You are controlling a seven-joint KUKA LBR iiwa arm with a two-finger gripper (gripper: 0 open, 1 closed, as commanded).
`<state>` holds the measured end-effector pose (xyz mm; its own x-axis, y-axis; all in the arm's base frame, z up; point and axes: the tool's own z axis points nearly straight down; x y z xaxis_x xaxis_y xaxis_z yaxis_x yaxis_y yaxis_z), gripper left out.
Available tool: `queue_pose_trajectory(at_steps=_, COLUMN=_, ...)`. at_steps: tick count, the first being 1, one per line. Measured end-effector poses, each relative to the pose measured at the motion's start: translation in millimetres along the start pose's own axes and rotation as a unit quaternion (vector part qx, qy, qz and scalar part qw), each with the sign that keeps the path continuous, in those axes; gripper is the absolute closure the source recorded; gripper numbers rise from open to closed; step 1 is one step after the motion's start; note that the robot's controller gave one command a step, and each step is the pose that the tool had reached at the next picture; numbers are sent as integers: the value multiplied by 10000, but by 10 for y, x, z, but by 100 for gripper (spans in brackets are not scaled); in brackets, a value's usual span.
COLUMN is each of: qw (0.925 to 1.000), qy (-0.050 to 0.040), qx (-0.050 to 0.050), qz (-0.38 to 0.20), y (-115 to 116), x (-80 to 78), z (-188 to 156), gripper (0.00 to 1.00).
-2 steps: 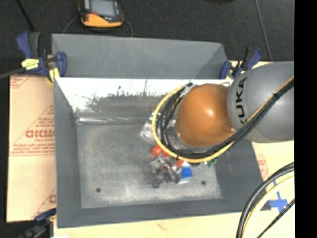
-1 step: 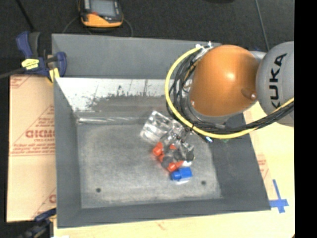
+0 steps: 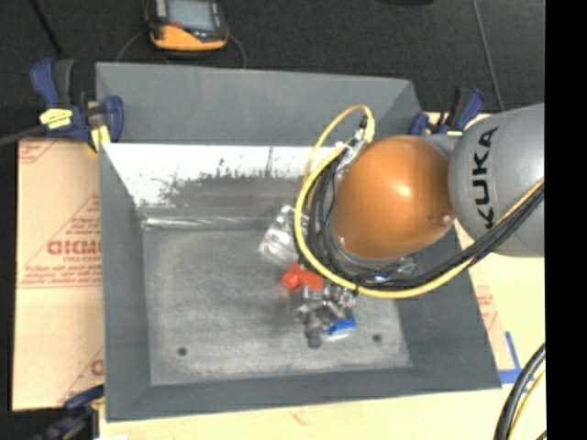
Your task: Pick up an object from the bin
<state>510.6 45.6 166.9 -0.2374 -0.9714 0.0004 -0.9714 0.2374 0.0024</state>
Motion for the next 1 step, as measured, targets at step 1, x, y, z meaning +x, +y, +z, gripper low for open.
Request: queue_pose_trajectory(at_steps=1, qw=10000, qy=-22, qx=63, qz=33, y=-159, x=-77, z=-720, gripper=100)
